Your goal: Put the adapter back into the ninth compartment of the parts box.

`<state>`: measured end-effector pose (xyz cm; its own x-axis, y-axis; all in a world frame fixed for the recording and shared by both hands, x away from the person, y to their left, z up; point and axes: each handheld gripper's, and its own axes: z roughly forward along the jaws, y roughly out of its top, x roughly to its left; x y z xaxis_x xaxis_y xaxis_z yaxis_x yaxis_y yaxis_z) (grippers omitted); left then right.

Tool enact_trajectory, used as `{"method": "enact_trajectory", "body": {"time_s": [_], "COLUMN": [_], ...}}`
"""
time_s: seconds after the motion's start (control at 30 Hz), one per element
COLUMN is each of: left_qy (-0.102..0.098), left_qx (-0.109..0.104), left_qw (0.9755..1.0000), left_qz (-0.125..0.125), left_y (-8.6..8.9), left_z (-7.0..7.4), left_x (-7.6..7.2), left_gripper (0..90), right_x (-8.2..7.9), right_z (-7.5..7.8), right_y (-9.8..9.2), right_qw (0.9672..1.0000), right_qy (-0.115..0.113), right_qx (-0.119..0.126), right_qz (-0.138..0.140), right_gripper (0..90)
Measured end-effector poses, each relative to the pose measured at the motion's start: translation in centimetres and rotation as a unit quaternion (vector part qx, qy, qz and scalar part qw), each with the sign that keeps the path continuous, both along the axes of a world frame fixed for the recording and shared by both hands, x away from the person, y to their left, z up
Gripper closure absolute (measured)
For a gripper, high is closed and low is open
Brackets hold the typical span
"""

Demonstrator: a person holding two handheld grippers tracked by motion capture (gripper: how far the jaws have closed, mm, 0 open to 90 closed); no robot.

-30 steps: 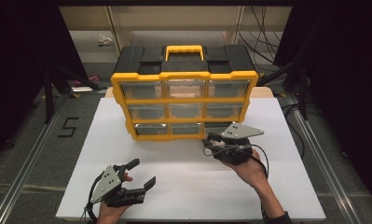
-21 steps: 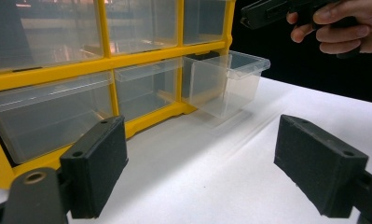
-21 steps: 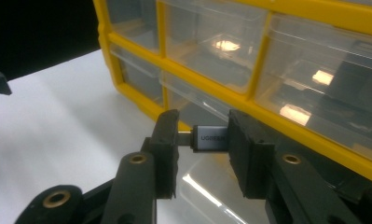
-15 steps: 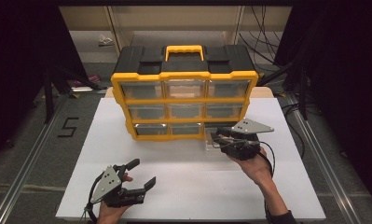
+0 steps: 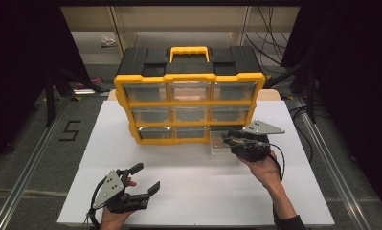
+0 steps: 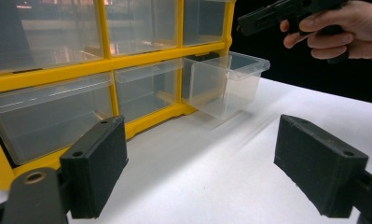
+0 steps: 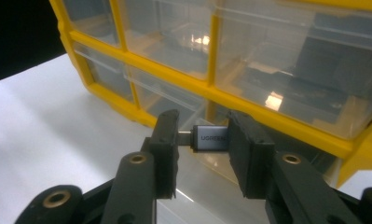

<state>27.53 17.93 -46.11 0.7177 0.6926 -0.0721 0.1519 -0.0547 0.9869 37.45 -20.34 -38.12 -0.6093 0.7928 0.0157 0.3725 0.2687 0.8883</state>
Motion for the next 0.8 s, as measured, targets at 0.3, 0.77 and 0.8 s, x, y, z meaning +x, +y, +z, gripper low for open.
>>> {"method": "enact_trajectory", "body": {"time_s": [0.3,0.77,0.8], "left_qy": [0.0,0.003,0.003], "left_qx": [-0.001,-0.006,-0.007], "left_qw": [1.0,1.0,1.0], "left_qz": [0.0,0.0,0.0], "left_y": [0.0,0.09,0.11], "left_z": [-0.01,0.0,0.01], "left_x": [-0.01,0.03,0.03], "left_gripper": [16.7,16.7,16.7], "right_x": [0.31,0.69,0.76], "right_z": [-0.3,-0.9,-1.03], "right_y": [-0.3,-0.37,-0.41], "right_qw": [0.9999,0.9996,0.9995], "right_qy": [0.007,0.02,0.024], "right_qx": [-0.001,-0.009,-0.009], "right_qz": [-0.01,-0.016,-0.018], "right_gripper": [64.8,64.7,64.7]}}
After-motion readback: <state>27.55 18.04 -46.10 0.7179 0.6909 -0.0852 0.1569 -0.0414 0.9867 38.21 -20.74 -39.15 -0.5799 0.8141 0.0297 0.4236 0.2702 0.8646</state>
